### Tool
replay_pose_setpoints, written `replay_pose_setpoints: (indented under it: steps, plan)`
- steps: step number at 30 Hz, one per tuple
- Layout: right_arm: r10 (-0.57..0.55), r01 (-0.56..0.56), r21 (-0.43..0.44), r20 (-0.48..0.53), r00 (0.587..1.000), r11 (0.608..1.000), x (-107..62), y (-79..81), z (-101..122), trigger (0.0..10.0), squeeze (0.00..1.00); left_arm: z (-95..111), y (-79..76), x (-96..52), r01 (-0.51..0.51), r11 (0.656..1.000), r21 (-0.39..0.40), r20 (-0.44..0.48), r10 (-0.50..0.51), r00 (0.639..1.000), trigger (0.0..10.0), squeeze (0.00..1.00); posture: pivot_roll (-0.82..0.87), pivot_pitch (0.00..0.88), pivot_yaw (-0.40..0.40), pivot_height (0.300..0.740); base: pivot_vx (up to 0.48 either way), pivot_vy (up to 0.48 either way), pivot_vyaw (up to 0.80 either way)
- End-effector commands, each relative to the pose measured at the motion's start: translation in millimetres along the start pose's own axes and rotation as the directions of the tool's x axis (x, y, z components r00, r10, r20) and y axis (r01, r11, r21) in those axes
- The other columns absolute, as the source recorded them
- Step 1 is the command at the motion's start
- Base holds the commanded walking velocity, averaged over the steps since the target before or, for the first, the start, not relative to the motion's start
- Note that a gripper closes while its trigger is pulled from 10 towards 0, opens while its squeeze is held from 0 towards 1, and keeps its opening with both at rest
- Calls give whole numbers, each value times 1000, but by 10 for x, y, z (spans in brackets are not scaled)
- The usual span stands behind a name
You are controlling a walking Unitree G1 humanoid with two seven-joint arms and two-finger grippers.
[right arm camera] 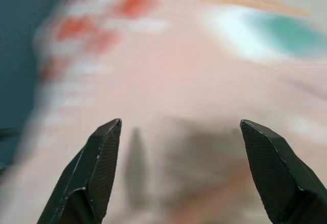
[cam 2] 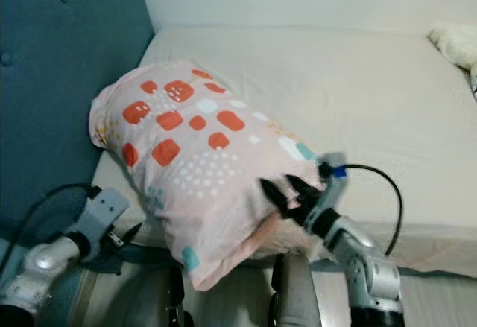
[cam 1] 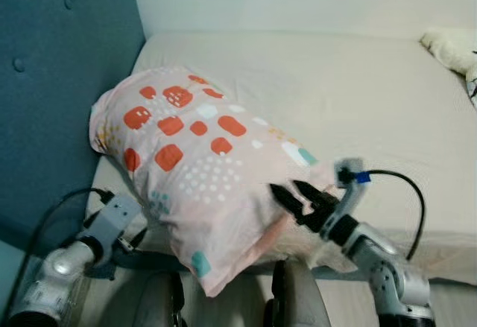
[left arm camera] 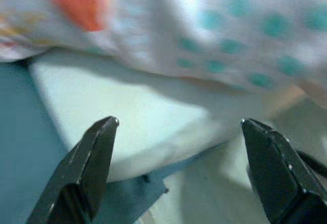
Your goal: Clean up the room
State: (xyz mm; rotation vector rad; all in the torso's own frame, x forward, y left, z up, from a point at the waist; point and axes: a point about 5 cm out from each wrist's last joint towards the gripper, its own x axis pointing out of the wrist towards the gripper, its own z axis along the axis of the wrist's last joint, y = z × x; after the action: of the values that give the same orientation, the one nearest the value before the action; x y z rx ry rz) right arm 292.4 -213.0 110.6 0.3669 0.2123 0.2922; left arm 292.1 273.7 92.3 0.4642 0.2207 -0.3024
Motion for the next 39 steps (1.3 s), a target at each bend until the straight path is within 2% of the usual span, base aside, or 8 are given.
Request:
replay_pose_setpoints:
  steps: [1, 3, 4, 6, 22, 25, 26, 39]
  plan:
    - [-78, 78, 15, -10, 997, 997, -62, -125, -79, 10000, 0, -39, 101, -49, -22, 997, -80, -7, 22, 1000, 10000, 0, -3, 220, -14, 596, 0, 0, 0]
    - [-135, 135, 7, -11, 991, 991, -111, -220, -102, 10000, 0, 18, 223, -56, -61, 968, -242, 36, 72, 997, 10000, 0, -4, 219, -14, 596, 0, 0, 0]
    - [-226, 226, -26, 11, 974, 974, -203, -374, -98, 10000, 0, 73, 286, -69, -35, 913, -407, 85, 76, 993, 10000, 906, -3, 212, -11, 596, 0, 0, 0]
    - [-300, 301, -27, 48, 953, 953, -303, -511, -69, 10000, 0, 101, 293, -84, 25, 841, -540, 124, 50, 991, 10000, 1000, -3, 212, -11, 596, 0, 0, 0]
    - [-461, 479, -186, 136, 877, 858, -492, -801, 28, 10000, 0, -263, -644, -99, 100, 256, -961, -5, -380, 925, 10000, 624, -23, 220, 35, 596, 0, 0, 0]
    - [-461, 481, -189, 139, 876, 856, -467, -798, 26, 10000, 0, -240, -703, -110, 109, 231, -967, 5, -407, 913, 10000, 624, -23, 220, 35, 596, 0, 0, 0]
    - [-456, 479, -183, 155, 876, 858, -384, -760, 53, 10000, 0, -242, -889, -102, 95, 181, -979, 0, -464, 886, 10000, 0, -19, 218, 36, 596, 0, 0, 0]
    - [-424, 455, -201, 181, 888, 867, -216, -675, 72, 10000, 0, -116, -1419, 76, 12, -20, -1000, 20, -444, 896, 10000, 0, -33, 215, 23, 596, 0, 0, 0]
